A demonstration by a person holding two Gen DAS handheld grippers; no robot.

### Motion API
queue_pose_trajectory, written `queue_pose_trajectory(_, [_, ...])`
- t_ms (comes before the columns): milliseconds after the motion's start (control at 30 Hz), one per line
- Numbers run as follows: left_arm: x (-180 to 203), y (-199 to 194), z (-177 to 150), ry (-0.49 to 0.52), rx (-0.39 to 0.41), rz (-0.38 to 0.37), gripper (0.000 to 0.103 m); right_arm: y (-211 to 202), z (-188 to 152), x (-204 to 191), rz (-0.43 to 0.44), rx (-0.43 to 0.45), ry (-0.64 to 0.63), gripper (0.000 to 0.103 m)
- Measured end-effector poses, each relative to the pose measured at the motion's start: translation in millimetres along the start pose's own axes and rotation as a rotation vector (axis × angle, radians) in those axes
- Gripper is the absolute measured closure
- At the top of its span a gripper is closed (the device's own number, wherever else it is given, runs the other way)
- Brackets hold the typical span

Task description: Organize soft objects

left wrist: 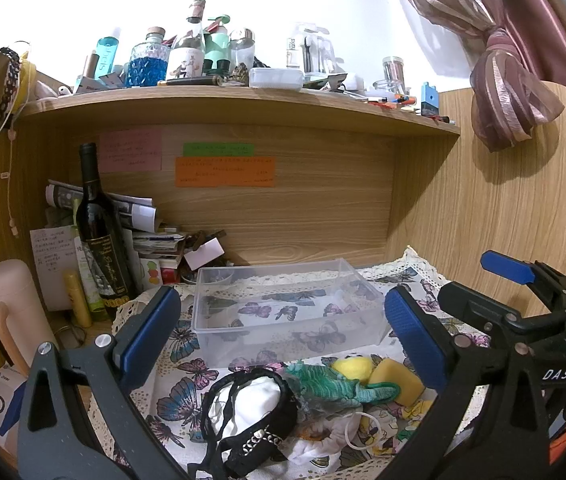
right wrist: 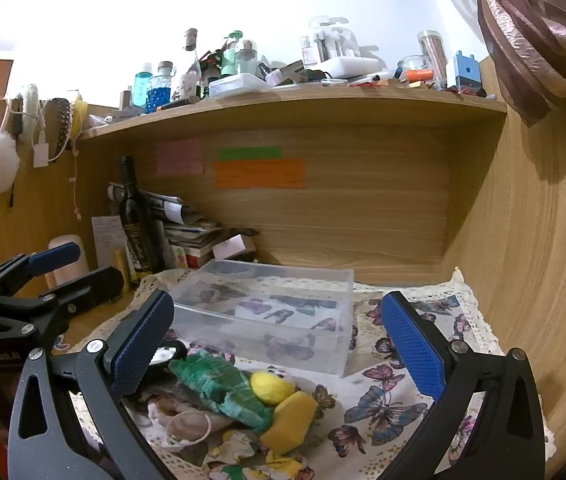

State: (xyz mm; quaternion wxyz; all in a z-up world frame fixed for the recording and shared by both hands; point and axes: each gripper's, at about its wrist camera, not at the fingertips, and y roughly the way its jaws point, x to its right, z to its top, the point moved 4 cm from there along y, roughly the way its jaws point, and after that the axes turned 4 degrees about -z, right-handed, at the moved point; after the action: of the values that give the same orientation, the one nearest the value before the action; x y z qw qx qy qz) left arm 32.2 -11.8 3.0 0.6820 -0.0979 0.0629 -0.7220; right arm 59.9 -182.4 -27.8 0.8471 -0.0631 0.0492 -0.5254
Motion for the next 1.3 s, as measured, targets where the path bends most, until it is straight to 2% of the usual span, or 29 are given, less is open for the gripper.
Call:
queue_pose_trajectory(367, [-14.5,10.4,-6.7,-0.04,-0.048,-0.018,0.0,10.6,-6.8,3.6,-0.002,-0.036,0.001,0.0])
queue_pose_trajectory(433, [-22.0,14.3,-9.2,-0.051,-0.069,-0.014,0.007,14.7,-10.7,8.2,-0.016,-0.053,0.003,0.0])
queue_pose_trajectory(467, [-25.2,15.9,-12.2,-0.051,-0.085,-0.008,0.018,17.8,-13.2,10.2,-0.019,-0.066,0.003,0.001])
queue_pose_trajectory(500, [-28.8,19.5,-14.5,-0.05,-0.11,-0.003,0.025,19.9,-15.5,12.4,-0.02,-0.076,0.004,0.004])
queue_pose_trajectory(633, [-45.2,29.6,-29.5,-0.076,-0.193,-0.003,0.036,30.7,-26.6,19.1,-0.023,-0.134,0.008,0.02])
queue_pose_trajectory(800, [-62.4,41.5,-52.4,-0.114,-0.293,0.011,0.051,42.8,-46.4,23.5,-0.008,-0.22,0.016,0.033])
queue_pose_trajectory(900, [-63.1,44.4,-65.1,-0.121,-0.334,0.006,0.051,47.7,-58.1,24.6,-0.005,-0.262,0.016,0.041])
queue_pose_trajectory(1300, [-24.5,32.5,-89.3,-0.06,-0.396,-0.046,0.051,53.5,-91.5,24.5,0.037,-0.374,0.036,0.041])
